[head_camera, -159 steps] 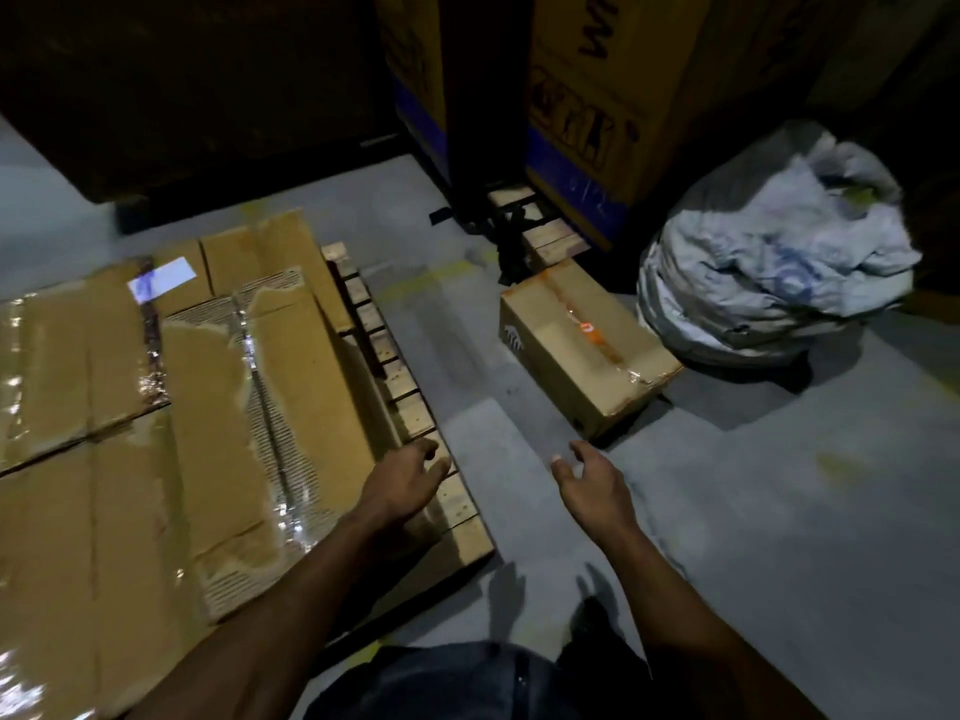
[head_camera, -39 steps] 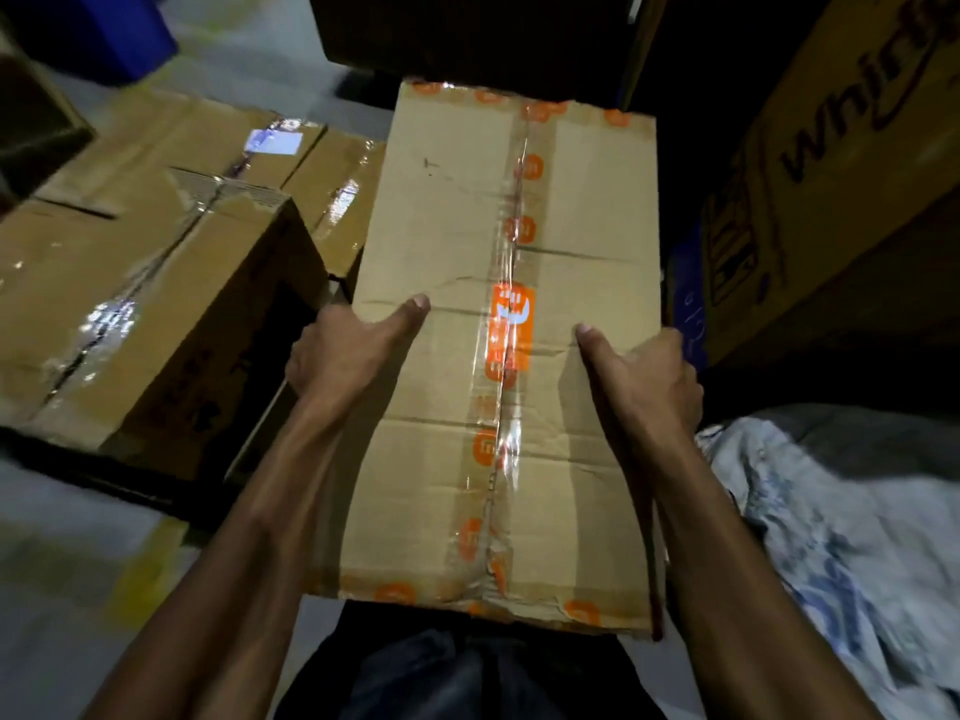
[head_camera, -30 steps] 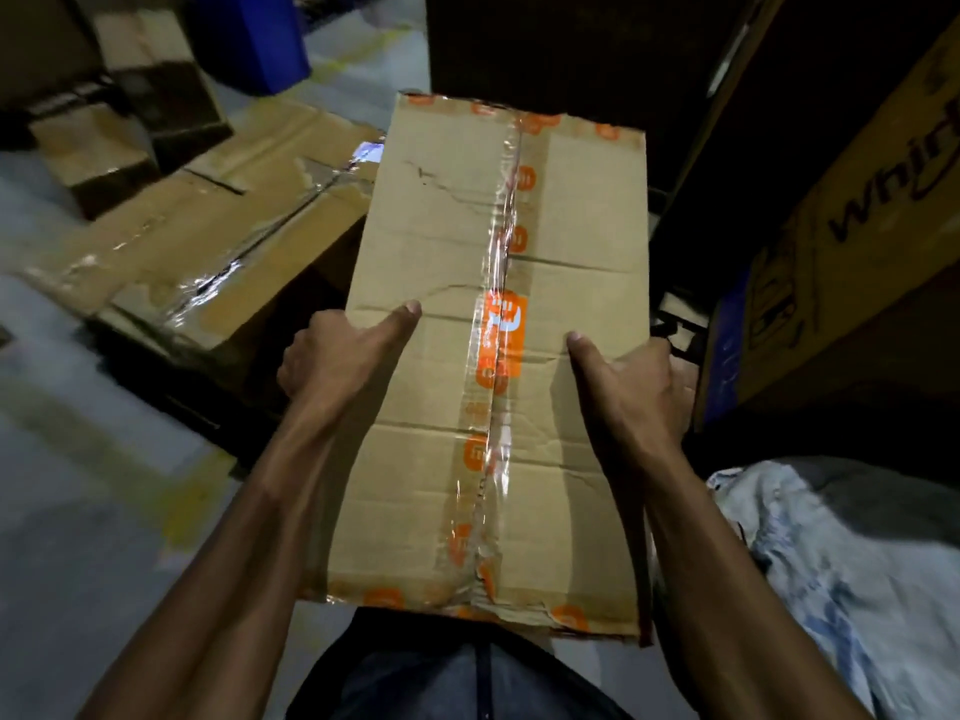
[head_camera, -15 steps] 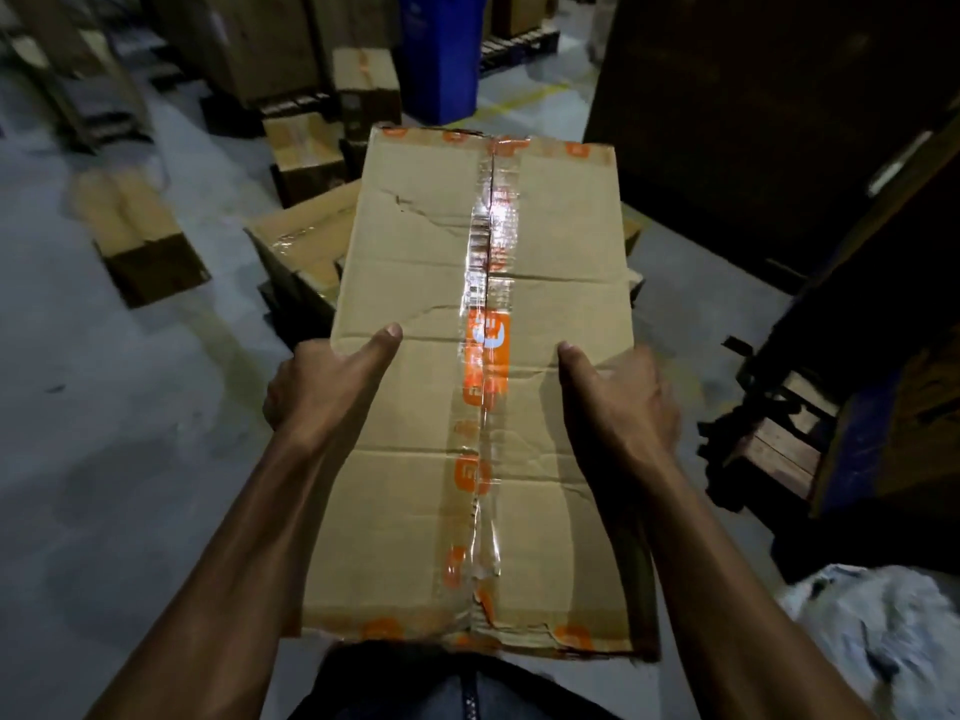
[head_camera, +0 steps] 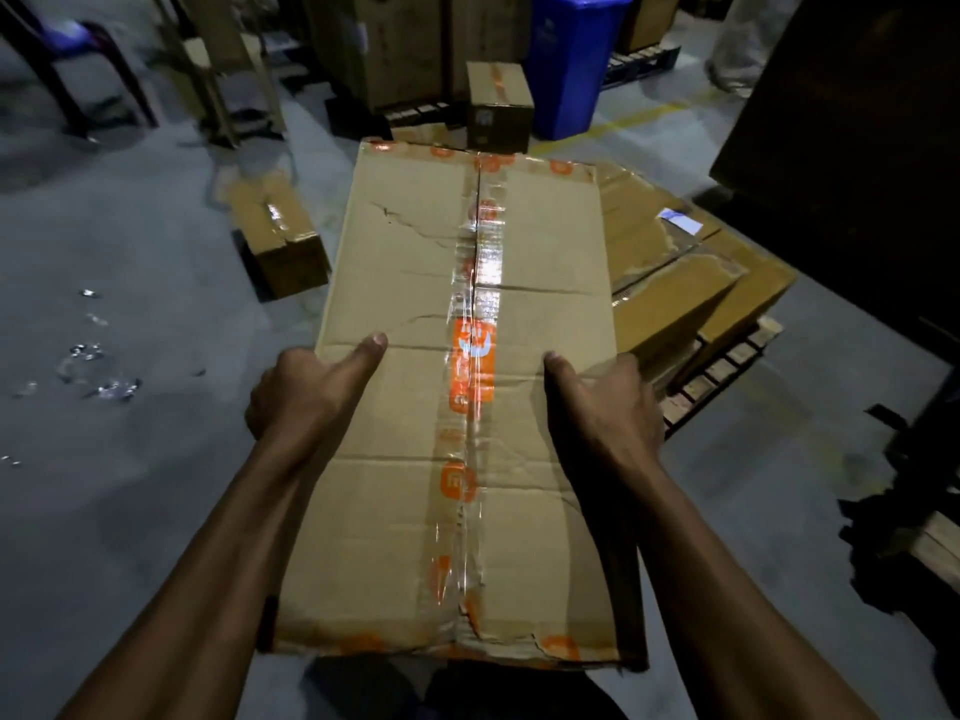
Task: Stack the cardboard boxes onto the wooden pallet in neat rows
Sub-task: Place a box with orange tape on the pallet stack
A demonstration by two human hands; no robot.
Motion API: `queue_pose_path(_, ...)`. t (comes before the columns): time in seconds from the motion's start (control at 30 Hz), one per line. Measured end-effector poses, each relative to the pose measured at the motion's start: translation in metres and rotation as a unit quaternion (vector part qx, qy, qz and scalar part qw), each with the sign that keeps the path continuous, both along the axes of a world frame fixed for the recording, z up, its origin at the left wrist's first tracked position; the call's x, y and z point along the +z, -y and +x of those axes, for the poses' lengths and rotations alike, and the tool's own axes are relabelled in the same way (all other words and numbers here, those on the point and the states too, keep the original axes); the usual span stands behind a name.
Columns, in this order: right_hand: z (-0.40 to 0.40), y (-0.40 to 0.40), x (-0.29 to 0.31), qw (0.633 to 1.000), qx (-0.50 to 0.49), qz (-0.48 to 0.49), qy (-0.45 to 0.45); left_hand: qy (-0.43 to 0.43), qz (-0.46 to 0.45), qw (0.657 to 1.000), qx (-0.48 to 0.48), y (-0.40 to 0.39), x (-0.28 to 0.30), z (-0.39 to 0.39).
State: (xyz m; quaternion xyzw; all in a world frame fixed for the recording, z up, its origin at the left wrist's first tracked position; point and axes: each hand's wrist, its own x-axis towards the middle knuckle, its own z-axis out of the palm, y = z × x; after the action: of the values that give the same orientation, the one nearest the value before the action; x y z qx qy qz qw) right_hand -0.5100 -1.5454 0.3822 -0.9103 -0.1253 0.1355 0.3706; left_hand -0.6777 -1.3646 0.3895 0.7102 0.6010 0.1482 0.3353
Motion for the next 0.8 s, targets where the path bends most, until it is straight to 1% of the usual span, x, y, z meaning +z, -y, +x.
queue_pose_path(0.17,0.015,-0.091,-0.007,1.0,0.029,0.003,0.007,0.007,0.007,0.999,0.033,-0.083,-0.006,0.006)
queue_pose_path(0.33,0.049,-0.197,-0.025,1.0,0.014,0.007,-0.01,0.015,0.027,0.999,0.035,-0.185,-0.018,0.04)
queue_pose_path(0.5,0.089,-0.295,-0.028,1.0,-0.005,0.006,-0.019,-0.004,0.031,0.999,0.036,-0.285,-0.016,0.085)
queue_pose_path(0.8,0.146,-0.414,-0.017,1.0,-0.027,-0.007,-0.008,-0.019,0.027,0.999,-0.004,-0.415,-0.011,0.152)
